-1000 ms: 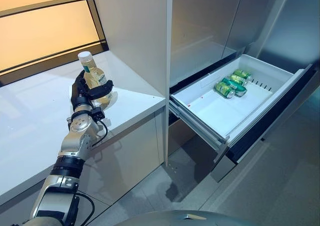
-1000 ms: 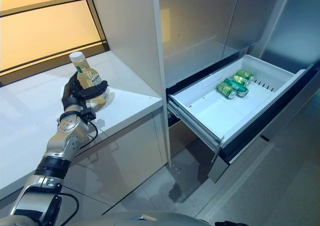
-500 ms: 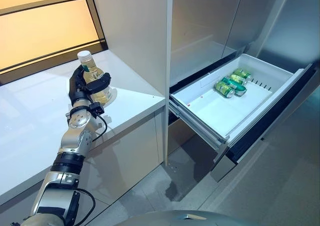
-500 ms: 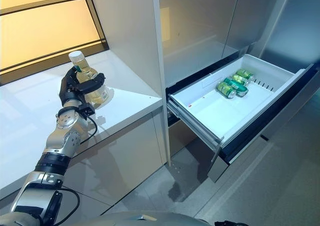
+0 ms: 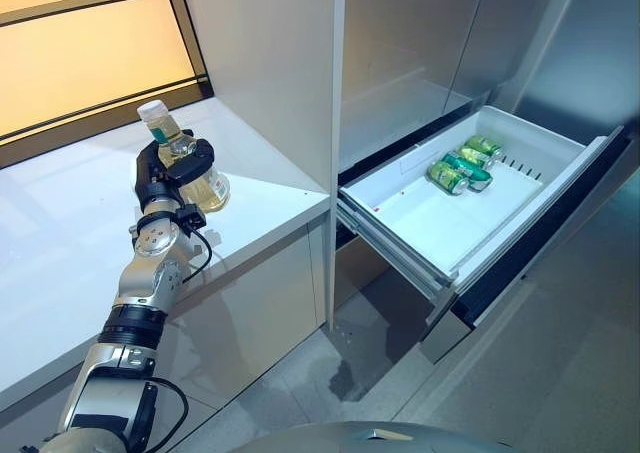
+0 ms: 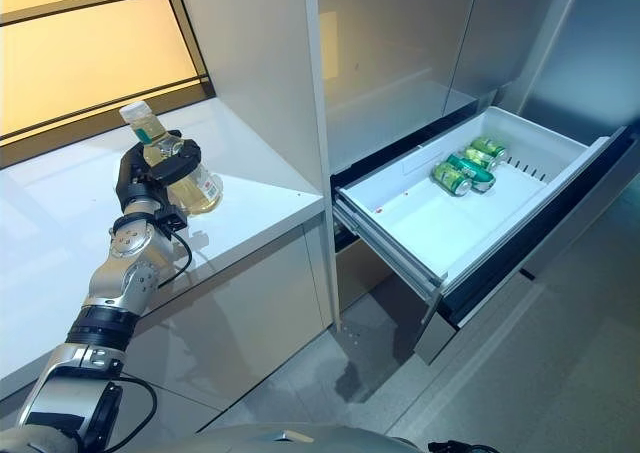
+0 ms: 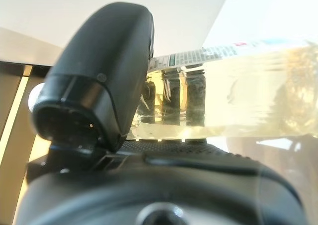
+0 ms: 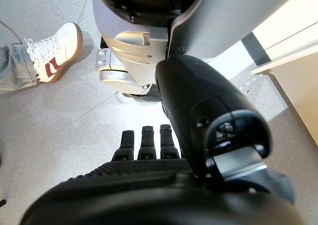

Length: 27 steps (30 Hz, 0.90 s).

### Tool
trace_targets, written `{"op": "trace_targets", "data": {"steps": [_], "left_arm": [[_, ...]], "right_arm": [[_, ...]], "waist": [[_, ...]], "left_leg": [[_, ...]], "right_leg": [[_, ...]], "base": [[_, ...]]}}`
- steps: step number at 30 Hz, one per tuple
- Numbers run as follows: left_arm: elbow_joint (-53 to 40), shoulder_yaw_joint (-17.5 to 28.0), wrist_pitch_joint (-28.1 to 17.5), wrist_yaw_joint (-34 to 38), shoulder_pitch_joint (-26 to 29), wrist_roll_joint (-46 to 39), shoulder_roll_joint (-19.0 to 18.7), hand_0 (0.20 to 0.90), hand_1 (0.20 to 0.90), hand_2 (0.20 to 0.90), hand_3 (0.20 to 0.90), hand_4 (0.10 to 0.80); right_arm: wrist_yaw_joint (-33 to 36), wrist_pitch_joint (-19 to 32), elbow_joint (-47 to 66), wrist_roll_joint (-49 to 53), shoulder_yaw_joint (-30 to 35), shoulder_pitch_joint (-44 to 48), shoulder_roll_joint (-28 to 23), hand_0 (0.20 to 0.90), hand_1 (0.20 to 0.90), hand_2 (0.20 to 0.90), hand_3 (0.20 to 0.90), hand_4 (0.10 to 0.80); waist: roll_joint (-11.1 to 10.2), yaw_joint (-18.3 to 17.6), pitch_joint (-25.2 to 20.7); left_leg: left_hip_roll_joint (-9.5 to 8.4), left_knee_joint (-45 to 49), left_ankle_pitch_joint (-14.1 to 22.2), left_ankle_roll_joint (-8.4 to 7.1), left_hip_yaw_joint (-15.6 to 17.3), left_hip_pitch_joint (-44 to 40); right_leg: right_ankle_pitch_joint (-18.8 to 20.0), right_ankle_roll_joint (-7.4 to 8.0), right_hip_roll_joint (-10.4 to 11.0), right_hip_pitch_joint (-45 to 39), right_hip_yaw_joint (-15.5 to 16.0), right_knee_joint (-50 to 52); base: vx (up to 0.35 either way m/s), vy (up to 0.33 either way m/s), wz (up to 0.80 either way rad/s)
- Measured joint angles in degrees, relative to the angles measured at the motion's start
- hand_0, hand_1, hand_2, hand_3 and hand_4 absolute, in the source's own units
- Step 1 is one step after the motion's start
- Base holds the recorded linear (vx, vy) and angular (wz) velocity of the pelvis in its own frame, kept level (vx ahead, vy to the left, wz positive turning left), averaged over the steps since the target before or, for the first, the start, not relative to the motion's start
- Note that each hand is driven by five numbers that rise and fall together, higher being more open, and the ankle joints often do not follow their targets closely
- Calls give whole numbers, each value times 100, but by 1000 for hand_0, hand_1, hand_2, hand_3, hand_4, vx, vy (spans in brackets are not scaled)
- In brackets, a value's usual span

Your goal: Put drinks into fridge and close the fridge

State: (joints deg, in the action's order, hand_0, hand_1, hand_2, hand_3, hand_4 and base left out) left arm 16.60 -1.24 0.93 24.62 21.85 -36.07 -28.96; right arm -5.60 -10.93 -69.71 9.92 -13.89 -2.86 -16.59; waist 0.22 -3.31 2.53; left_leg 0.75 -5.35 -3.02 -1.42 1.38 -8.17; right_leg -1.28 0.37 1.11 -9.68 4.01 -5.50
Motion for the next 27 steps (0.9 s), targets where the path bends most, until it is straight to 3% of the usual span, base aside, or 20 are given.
{"op": "trace_targets", "data": {"steps": [5,19,27], "left_arm": [[0,0,0,-118,0,0,-1,300,300,300,200,100],[-727,-279,24,-447,-105,-43,19,300,300,300,200,100],[-1669,-546,21,-777,-185,-238,23,300,300,300,200,100]], "right_arm": [[-133,131,28,-505,-172,38,-37,900,900,900,900,800],[-879,307,1368,-2328,-1880,302,-541,900,900,900,900,800],[-1222,243,2625,-2533,-2021,574,-584,900,900,900,900,800]], "waist": [[0,14,0],[-99,336,151],[-129,475,210]], "left_leg": [[0,1,0,0,-1,3],[-12,25,-7,-1,-184,51],[-13,25,-54,-13,-307,61]], "right_leg": [[0,0,0,2,2,0],[4,-3,12,-50,191,23],[1,-2,3,-75,311,-3]], "base": [[0,0,0],[-11,-2,6],[-31,9,7]]}}
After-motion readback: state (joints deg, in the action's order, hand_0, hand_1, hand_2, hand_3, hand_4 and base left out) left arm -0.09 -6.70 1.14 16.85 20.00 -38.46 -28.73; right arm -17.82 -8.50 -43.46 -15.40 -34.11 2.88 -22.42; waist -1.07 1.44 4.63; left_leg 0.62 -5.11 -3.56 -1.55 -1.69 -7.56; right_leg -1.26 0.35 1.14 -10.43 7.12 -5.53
